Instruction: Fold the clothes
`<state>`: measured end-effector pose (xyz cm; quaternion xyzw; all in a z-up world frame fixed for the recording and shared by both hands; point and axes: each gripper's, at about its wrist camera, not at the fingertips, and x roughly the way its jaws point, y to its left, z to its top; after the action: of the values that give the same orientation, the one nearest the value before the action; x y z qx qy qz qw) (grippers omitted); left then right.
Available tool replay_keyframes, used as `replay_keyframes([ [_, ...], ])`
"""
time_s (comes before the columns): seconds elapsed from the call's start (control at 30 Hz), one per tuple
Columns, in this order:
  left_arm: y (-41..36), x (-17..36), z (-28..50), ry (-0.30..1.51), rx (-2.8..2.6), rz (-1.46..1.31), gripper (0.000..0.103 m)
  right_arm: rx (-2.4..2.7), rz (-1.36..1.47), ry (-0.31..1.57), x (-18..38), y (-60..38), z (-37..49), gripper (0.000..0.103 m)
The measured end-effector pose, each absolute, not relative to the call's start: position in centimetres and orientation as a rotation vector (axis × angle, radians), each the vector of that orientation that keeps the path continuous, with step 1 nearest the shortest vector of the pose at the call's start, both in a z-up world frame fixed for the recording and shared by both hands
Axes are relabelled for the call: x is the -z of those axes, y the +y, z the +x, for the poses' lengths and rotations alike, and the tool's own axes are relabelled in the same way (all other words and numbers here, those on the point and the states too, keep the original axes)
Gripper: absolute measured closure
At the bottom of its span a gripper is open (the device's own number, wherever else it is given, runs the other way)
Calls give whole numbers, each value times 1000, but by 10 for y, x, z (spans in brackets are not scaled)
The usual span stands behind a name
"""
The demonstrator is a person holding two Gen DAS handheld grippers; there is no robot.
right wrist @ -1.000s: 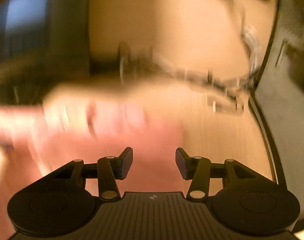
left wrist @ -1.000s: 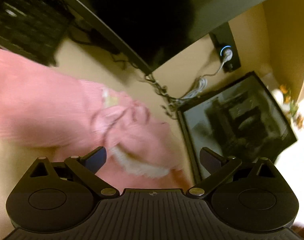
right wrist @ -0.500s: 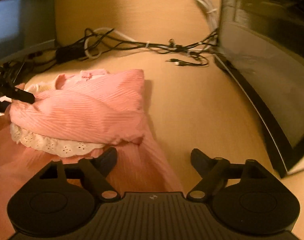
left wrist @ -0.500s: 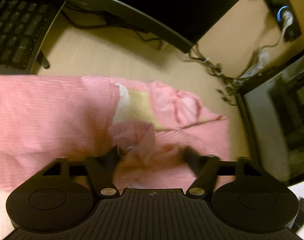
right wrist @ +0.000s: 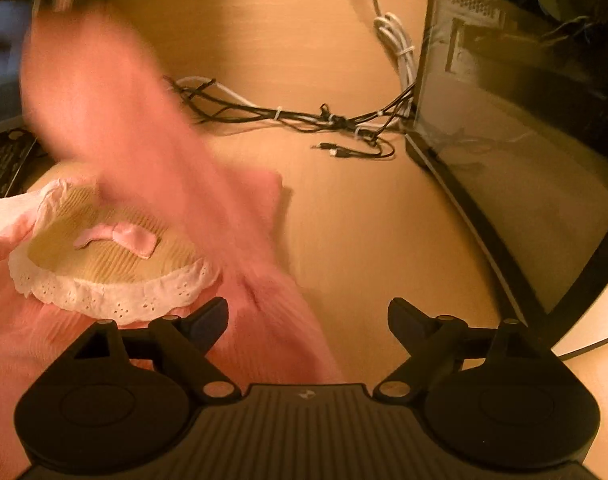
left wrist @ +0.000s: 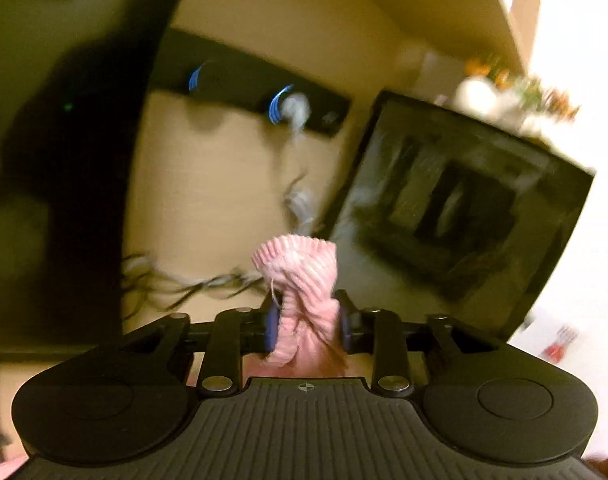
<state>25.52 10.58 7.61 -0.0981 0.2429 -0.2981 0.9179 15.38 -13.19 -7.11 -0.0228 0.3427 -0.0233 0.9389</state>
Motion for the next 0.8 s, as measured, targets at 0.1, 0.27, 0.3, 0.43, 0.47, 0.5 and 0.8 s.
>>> replay_keyframes([
  [0.1, 130, -14, 265, 651, 502, -244, 49, 53, -69, 701, 66, -135, 153, 15],
  [0.27, 187, 57, 254, 827, 285, -362, 37, 26, -77, 684, 53, -138, 153, 5],
  [0.3, 195, 55, 246, 808, 261, -353, 25, 10, -63, 676, 50, -136, 156, 5],
  [0.43, 222, 39, 225, 743, 180, -388, 17, -58, 1, 646, 36, -129, 169, 5],
  [0.47, 226, 34, 222, 738, 181, -420, 17, -91, 45, 641, 31, -130, 178, 5],
  [0.5, 224, 32, 225, 749, 221, -453, 17, -121, 87, 636, 27, -131, 187, 7],
  [0.8, 179, 62, 270, 913, 279, -530, 40, -122, 86, 780, 58, -122, 300, 38],
])
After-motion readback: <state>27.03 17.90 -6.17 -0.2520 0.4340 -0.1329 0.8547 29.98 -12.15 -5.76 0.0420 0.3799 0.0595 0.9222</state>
